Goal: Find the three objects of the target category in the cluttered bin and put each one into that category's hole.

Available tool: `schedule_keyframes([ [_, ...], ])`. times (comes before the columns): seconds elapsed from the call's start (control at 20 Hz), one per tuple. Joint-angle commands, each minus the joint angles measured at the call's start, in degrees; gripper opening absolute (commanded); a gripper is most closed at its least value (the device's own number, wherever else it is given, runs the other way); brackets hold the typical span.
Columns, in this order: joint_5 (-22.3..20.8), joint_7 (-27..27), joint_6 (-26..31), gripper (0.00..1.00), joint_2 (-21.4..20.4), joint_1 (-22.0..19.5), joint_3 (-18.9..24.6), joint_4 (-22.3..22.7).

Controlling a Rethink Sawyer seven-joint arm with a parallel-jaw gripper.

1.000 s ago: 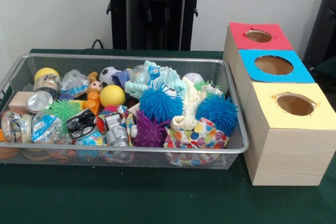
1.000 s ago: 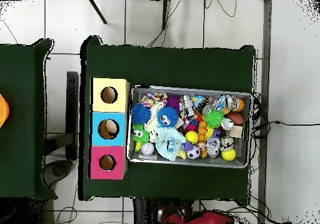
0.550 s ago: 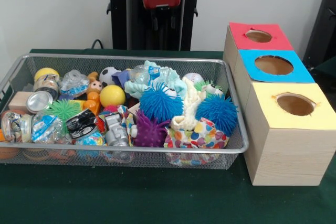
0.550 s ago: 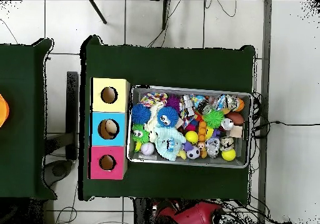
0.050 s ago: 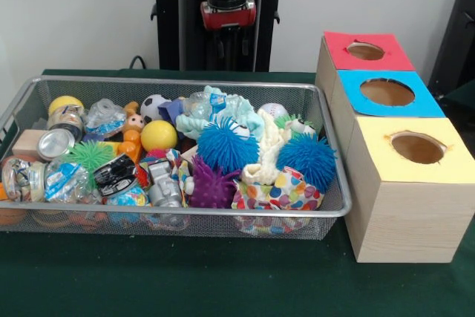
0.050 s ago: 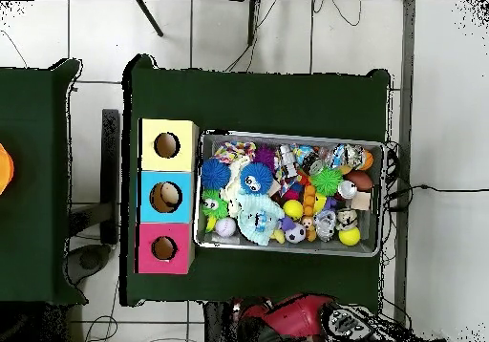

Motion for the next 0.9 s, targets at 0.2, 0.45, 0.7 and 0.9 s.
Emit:
schedule_keyframes([
  [0.2,-1.9,-4.0,6.3,1.00,-3.5,-7.8,9.3,-8.7],
  [0.45,-0.5,-7.4,10.8,1.00,-8.2,-10.5,12.9,-6.4],
  [0.7,2.9,-10.8,17.0,1.00,-11.6,-15.7,20.7,-4.9],
  [0.9,7.2,-13.8,21.8,1.00,-18.0,-22.5,28.4,0.8],
])
